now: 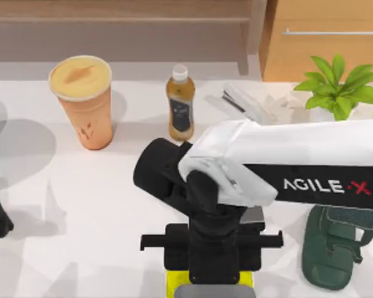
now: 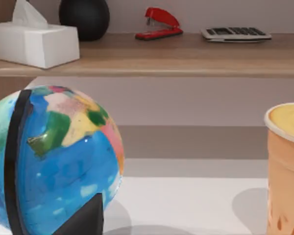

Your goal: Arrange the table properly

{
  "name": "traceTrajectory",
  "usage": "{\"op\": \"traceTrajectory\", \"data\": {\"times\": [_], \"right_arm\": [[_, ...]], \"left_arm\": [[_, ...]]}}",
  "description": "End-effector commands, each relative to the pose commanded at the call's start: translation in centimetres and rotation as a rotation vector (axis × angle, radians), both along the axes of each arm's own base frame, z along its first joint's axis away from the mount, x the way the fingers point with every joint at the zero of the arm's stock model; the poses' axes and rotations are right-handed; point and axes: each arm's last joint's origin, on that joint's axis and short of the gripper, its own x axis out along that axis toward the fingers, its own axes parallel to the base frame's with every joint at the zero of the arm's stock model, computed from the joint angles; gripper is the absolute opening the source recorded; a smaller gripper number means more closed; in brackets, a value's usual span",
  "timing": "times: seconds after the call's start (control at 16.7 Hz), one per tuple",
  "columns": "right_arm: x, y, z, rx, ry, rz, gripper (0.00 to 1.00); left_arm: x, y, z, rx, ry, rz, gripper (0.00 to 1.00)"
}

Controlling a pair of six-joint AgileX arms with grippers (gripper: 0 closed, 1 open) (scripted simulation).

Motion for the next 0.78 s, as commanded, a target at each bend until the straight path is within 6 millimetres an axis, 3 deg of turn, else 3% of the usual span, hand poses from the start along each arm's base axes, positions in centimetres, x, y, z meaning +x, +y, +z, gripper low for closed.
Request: {"op": "traceTrajectory", "data": {"times": [0.48, 0.78], "right_arm": [[0.0, 0.0, 0.0, 0.0, 0.0, 0.0, 0.98], [0.0, 0.0, 0.0, 0.0, 0.0, 0.0, 1.0]], "left_arm": [[0.0, 0.0, 0.0, 0.0, 0.0, 0.0, 1.0], [0.0, 0.0, 0.0, 0.0, 0.0, 0.0, 1.0]]}}
